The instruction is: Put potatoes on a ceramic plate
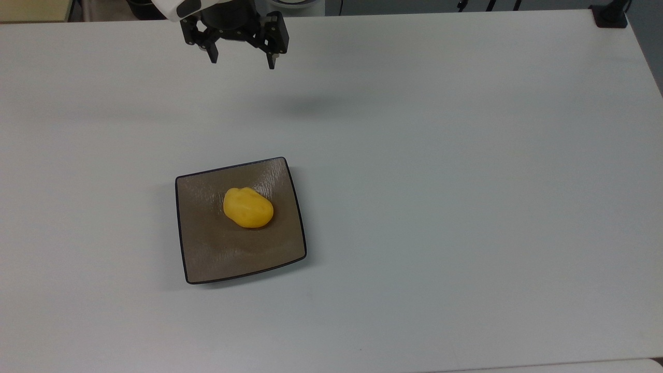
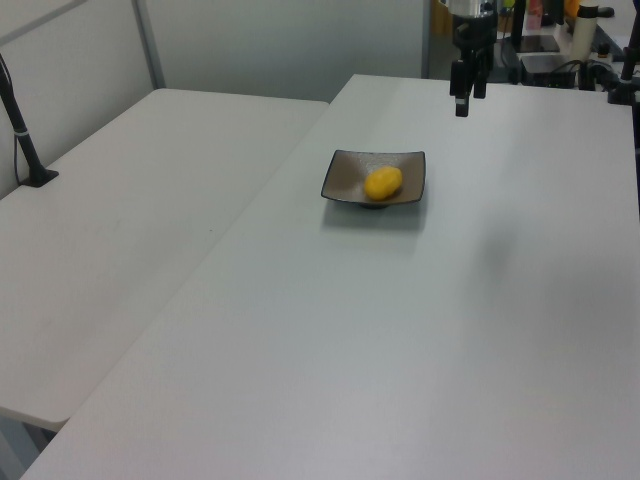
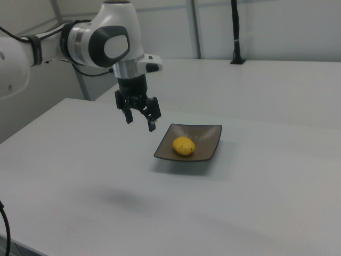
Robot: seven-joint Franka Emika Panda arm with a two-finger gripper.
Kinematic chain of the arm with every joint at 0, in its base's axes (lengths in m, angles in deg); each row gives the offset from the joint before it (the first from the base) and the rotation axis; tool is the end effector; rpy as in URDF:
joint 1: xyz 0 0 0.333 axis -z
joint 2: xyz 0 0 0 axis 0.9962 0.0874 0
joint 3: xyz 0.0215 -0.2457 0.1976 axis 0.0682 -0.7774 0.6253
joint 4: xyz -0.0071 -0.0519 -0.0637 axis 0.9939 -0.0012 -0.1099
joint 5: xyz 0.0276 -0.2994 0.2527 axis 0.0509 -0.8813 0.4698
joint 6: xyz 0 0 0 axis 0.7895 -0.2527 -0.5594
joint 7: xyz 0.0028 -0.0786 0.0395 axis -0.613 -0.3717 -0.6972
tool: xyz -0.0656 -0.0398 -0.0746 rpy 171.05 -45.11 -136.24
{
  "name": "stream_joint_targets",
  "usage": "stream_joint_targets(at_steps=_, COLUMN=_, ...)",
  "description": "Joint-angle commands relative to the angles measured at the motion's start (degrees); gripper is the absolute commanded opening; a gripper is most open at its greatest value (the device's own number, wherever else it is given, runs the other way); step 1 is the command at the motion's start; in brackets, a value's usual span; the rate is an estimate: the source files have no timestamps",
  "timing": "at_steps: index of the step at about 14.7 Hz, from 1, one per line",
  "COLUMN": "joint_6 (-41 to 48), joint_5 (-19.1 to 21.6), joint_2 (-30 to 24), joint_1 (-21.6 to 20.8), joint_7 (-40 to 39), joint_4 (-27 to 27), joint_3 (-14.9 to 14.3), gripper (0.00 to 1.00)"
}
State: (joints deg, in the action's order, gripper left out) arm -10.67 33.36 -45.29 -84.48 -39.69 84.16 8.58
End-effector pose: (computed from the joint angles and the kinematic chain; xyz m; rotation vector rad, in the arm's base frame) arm 0.5919 0.0014 0.5368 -3.1196 0.0824 0.0568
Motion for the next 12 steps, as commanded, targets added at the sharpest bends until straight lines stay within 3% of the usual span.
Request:
stream_joint_targets(at_steps=1, joint_6=-0.96, joint_5=1.71, joint_2=-2.84, joint_1=-0.86, joint_7=-1.3, joint_4=2.71, joint_3=-1.1, gripper=1.0)
stream_joint_targets(at_steps=4, joint_6=-0.87, joint_5=1.71, joint_2=-2.93, joint_1=0.1, joint_7=-1.39, joint_4=2.8, joint_3=0.47, gripper=1.0)
stream_joint_targets(at_steps=7, joint_6=-0.87, joint_5=1.54, joint_2=-2.93, joint_1=3.71, joint_7=-1.3, joint_4=2.63, joint_3=5.22, gripper=1.0)
stream_joint_targets(at_steps=12, joint_6=-0.61, joint_5=1.18, joint_2=-2.93, joint_1=3.27, joint_7=-0.86, joint_4=2.54, joint_3=5.41, gripper=1.0)
